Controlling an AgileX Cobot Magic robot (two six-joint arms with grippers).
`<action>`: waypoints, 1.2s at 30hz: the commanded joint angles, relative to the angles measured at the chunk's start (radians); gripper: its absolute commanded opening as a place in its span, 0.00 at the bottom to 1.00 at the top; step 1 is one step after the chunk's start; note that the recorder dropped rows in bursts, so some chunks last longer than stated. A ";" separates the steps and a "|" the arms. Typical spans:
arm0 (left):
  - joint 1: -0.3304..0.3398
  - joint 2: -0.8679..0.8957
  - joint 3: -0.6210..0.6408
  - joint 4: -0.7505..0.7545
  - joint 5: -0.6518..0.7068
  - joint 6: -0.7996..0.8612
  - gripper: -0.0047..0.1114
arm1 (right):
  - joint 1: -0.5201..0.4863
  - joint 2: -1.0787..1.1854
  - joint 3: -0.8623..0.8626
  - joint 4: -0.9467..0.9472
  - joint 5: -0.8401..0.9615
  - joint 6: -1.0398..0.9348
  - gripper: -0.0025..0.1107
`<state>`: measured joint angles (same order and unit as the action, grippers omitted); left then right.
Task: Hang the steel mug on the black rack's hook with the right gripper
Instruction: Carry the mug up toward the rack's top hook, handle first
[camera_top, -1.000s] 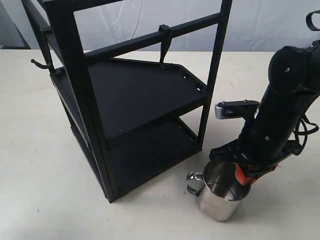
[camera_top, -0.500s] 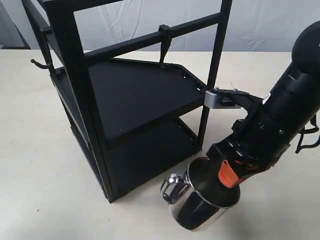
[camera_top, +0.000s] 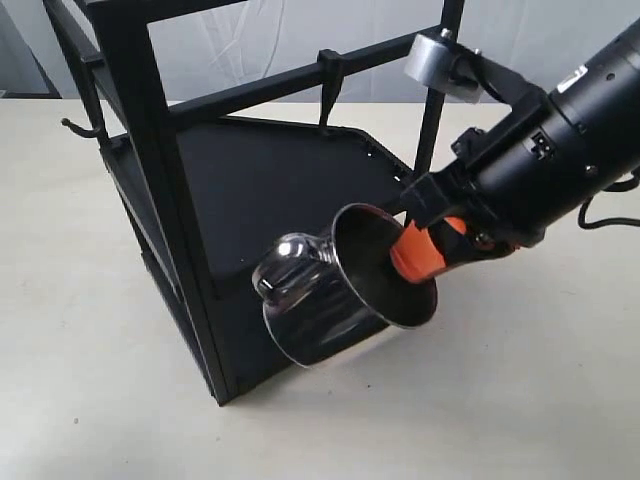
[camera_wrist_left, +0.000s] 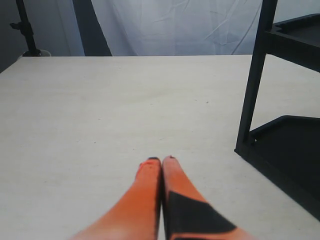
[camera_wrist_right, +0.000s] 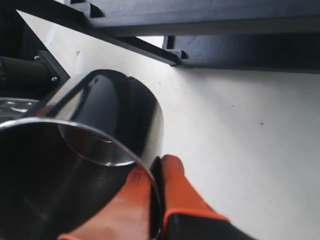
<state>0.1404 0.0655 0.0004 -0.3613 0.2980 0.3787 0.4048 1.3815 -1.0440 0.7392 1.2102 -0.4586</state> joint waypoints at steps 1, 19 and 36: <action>-0.004 -0.007 0.000 -0.007 -0.014 0.001 0.05 | -0.039 -0.016 -0.015 0.063 0.011 -0.030 0.01; -0.004 -0.007 0.000 -0.007 -0.014 0.001 0.05 | -0.246 -0.028 0.026 0.208 0.011 -0.065 0.01; -0.004 -0.007 0.000 -0.009 -0.014 0.001 0.05 | -0.246 -0.028 0.099 0.308 0.011 -0.089 0.01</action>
<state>0.1404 0.0655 0.0004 -0.3631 0.2980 0.3787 0.1650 1.3610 -0.9466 1.0100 1.2222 -0.5401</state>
